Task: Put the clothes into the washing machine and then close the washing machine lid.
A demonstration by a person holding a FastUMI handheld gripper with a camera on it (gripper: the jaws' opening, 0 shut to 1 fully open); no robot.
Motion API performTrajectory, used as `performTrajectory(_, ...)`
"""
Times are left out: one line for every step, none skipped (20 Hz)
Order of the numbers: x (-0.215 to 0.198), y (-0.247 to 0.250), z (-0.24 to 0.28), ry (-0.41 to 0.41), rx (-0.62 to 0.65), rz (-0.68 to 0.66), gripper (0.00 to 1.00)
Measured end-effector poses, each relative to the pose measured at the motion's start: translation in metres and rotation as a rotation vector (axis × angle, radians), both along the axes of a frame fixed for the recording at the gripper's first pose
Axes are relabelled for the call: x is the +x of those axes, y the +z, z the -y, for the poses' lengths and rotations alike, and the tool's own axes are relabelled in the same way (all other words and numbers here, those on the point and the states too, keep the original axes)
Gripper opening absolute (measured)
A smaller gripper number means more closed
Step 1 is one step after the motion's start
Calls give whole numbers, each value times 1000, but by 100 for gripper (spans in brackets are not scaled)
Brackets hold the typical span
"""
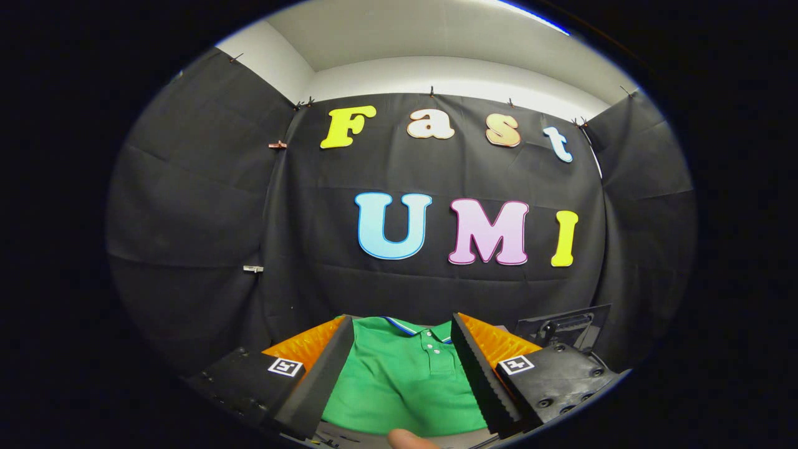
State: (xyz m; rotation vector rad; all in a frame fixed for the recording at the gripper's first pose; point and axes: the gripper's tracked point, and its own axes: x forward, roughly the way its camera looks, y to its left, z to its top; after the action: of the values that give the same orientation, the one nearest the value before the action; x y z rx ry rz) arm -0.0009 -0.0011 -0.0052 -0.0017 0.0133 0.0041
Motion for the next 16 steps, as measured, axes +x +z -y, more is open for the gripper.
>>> performTrajectory(1, -1, 0, 2, 0, -1, 98)
performTrajectory(0, 1, 0, 3, -1, -1, 98)
performTrajectory(0, 1, 0, 3, -2, 1, 98)
performTrajectory(0, 1, 0, 3, -2, 2, 98)
performTrajectory(0, 1, 0, 3, -1, 0, 98)
performTrajectory(1, 0, 1, 2, 1, -6, 98)
performTrajectory(3, -2, 2, 2, 5, -15, 98)
performTrajectory(6, -3, 2, 3, 8, -26, 98)
performTrajectory(7, -6, 2, 6, 10, -40, 98)
performTrajectory(8, -9, 1, 12, 10, -56, 98)
performTrajectory(9, -10, 0, 20, 10, -68, 98)
performTrajectory(12, -11, 0, 29, 7, -81, 98)
performTrajectory(14, -13, -1, 40, 3, -96, 98)
performTrajectory(15, -17, -2, 50, -3, -118, 98)
performTrajectory(17, -24, -1, 57, -12, -147, 98)
performTrajectory(23, -30, 1, 56, -23, -177, 98)
